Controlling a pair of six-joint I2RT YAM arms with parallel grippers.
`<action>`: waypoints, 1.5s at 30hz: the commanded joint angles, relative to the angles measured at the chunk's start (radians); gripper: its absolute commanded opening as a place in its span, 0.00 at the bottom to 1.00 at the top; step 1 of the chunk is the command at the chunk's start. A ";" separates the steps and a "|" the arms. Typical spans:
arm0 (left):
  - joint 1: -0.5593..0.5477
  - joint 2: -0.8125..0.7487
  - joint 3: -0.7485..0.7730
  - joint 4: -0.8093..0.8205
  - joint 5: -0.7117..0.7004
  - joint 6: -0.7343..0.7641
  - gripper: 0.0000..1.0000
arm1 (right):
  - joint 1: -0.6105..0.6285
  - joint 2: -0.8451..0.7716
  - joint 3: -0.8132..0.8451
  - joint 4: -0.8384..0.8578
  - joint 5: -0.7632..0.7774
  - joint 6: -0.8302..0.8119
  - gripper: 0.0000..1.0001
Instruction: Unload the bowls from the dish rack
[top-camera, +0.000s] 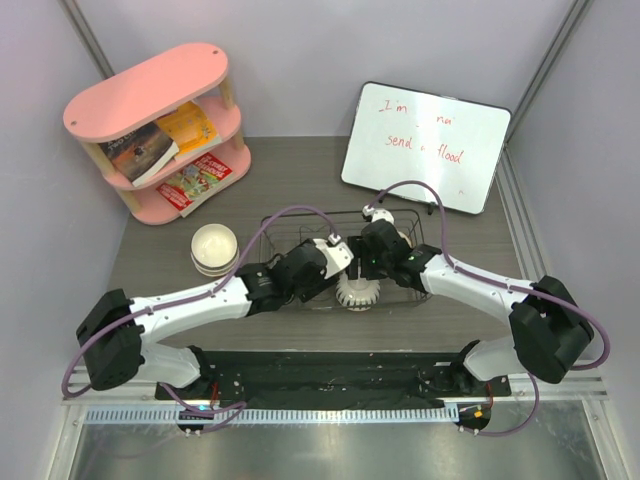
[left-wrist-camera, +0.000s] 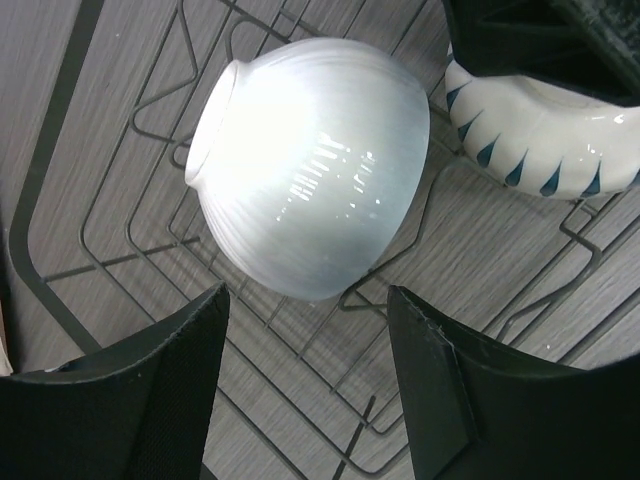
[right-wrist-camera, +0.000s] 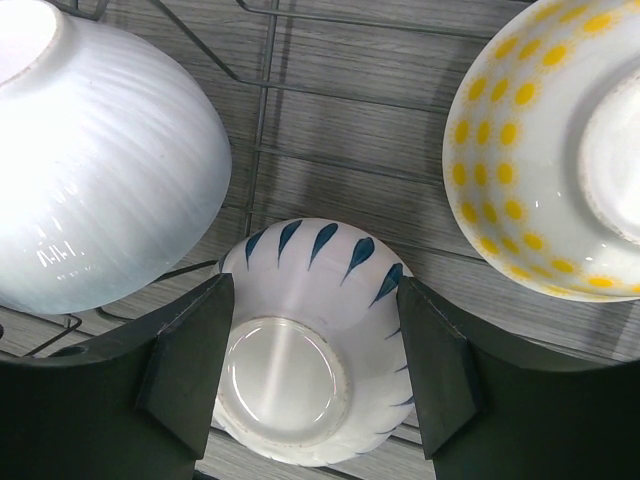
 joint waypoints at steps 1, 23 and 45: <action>-0.005 0.036 0.042 0.069 0.001 0.028 0.65 | -0.009 -0.005 -0.024 -0.006 -0.044 0.014 0.71; -0.002 0.145 0.013 0.305 -0.116 0.114 0.68 | -0.025 0.004 -0.129 0.034 -0.125 0.028 0.70; 0.122 0.119 0.055 0.340 -0.098 0.192 0.67 | -0.029 0.004 -0.168 0.046 -0.136 0.023 0.69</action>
